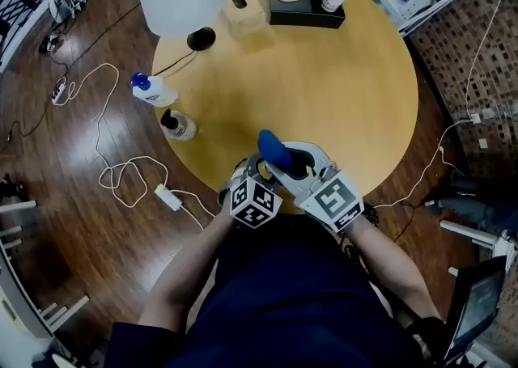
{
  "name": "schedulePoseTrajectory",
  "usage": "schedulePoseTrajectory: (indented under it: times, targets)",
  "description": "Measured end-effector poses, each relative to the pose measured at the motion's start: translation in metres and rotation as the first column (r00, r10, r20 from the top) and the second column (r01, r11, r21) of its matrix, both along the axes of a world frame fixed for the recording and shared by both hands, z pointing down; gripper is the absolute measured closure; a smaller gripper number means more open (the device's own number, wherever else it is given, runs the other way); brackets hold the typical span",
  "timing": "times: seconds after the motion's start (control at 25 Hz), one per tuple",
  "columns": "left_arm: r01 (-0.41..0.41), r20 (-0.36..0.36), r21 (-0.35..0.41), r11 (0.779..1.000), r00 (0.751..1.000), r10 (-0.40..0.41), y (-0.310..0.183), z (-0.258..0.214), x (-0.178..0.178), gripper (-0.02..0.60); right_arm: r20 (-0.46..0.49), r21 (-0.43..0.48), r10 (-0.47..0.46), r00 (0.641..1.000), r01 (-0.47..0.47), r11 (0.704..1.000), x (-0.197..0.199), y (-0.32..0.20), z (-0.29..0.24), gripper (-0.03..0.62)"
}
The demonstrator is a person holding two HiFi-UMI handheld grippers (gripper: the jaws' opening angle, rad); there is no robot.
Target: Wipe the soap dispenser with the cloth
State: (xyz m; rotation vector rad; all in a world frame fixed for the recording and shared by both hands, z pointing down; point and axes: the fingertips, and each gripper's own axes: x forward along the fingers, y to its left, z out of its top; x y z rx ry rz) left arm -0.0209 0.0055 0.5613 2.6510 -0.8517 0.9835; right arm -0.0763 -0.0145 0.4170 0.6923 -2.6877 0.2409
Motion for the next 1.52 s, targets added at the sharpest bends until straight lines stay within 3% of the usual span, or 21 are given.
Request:
schedulePoseTrajectory:
  times: [0.12, 0.24, 0.4, 0.52, 0.64, 0.76, 0.88, 0.96, 1.12, 1.2, 1.4, 1.52]
  targets:
    - [-0.003, 0.001, -0.003, 1.000, 1.000, 0.003, 0.000, 0.000, 0.002, 0.374, -0.105, 0.006, 0.026, 0.994, -0.026, 1.000, -0.005, -0.002, 0.025, 0.487]
    - [-0.006, 0.001, -0.005, 1.000, 1.000, 0.006, 0.000, 0.000, 0.002, 0.374, -0.054, -0.053, 0.151, 0.987, -0.154, 0.987, 0.024, -0.016, 0.034, 0.488]
    - [0.001, -0.010, -0.007, 1.000, 1.000, -0.001, 0.000, 0.000, 0.002, 0.376, -0.067, -0.155, 0.317, 0.946, -0.324, 0.933, 0.077, -0.031, 0.063, 0.490]
    - [0.001, -0.019, -0.006, 1.000, 1.000, -0.001, 0.000, 0.001, 0.003, 0.374, -0.075, -0.186, 0.388, 0.919, -0.395, 0.900, 0.104, -0.035, 0.070, 0.490]
    - [0.008, -0.029, 0.003, 1.000, 1.000, -0.008, -0.001, 0.000, 0.002, 0.374, -0.024, -0.199, 0.378, 0.926, -0.375, 0.905, 0.100, -0.036, 0.063, 0.488]
    - [0.021, -0.034, 0.007, 1.000, 0.999, -0.021, 0.000, -0.002, 0.002, 0.374, 0.012, -0.219, 0.285, 0.958, -0.276, 0.936, 0.072, -0.034, 0.070, 0.488]
    - [0.020, -0.035, 0.004, 1.000, 0.999, -0.019, 0.001, -0.002, 0.002, 0.374, 0.005, -0.244, 0.225, 0.974, -0.217, 0.945, 0.051, -0.031, 0.093, 0.490]
    - [0.008, -0.032, 0.004, 1.000, 0.999, -0.008, 0.003, -0.002, 0.002, 0.374, 0.009, -0.254, 0.240, 0.971, -0.230, 0.939, 0.055, -0.032, 0.104, 0.490]
    - [0.008, -0.033, 0.003, 1.000, 0.999, -0.008, 0.004, -0.001, 0.001, 0.374, -0.090, -0.263, 0.350, 0.933, -0.361, 0.895, 0.094, -0.043, 0.125, 0.490]
    - [0.014, -0.039, 0.005, 1.000, 0.999, -0.014, 0.004, -0.001, 0.002, 0.374, -0.092, -0.255, 0.384, 0.919, -0.395, 0.883, 0.109, -0.045, 0.116, 0.490]
    - [0.039, -0.052, 0.028, 0.999, 0.998, -0.038, -0.005, -0.001, 0.010, 0.376, 0.018, -0.119, 0.373, 0.928, -0.368, 0.922, 0.096, -0.031, 0.037, 0.490]
    - [0.061, -0.061, 0.042, 0.997, 0.996, -0.058, -0.018, -0.001, 0.022, 0.376, -0.025, -0.061, 0.355, 0.934, -0.356, 0.932, 0.089, -0.019, 0.021, 0.490]
